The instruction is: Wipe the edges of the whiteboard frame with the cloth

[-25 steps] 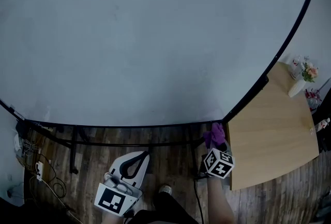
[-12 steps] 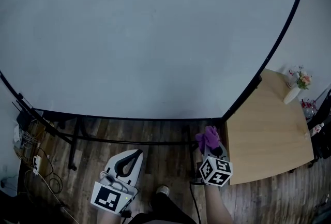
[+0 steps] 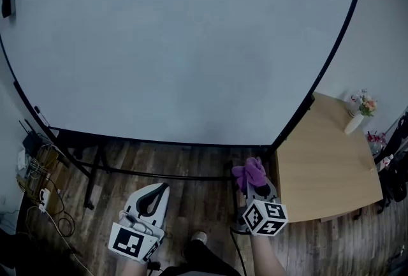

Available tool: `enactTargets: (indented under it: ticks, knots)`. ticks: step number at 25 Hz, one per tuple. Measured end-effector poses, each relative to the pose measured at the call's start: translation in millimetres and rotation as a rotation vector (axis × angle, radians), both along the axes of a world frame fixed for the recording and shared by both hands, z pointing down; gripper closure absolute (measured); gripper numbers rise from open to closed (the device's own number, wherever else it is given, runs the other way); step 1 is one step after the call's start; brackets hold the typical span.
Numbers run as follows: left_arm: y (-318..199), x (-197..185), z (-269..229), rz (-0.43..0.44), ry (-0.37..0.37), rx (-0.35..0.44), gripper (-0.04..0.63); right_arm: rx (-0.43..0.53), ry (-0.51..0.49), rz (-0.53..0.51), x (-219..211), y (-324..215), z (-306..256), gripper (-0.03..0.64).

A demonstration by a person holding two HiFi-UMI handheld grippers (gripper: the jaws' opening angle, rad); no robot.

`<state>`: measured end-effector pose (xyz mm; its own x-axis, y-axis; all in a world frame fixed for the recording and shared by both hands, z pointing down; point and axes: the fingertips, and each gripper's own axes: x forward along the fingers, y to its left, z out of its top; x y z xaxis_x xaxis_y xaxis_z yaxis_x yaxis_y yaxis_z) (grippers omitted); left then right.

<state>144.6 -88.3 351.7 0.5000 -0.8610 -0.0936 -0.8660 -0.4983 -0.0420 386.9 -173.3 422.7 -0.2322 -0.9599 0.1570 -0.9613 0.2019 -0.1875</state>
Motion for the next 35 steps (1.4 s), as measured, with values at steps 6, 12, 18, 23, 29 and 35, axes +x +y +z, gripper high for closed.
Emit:
enactTargets:
  ticks: [6,12,18,23,29,35]
  knots:
    - [24.2,-10.6,-4.4,-0.031,0.013,0.010,0.580,0.044,0.027,-0.053,-18.6,30.6,-19.0,0.528]
    - [52.9,-13.6,-8.1,-0.034,0.032,0.016,0.580,0.077,0.025,-0.100,-32.9,65.8,-34.6,0.528]
    - [78.7,-13.9,-14.4,-0.049,0.019,0.020,0.580,0.108,0.025,-0.153,-45.0,98.6,-52.7,0.528]
    - [99.6,-15.0,-19.2,-0.069,0.011,0.033,0.580,0.141,0.035,-0.194,-53.3,125.2,-66.1,0.528]
    - [122.6,-19.3,-23.4,-0.096,0.011,0.041,0.580,0.163,0.037,-0.227,-60.6,148.3,-73.3,0.528]
    - [136.4,-22.3,-29.7,-0.123,0.008,0.050,0.580,0.191,0.044,-0.254,-65.3,160.4,-81.9,0.528]
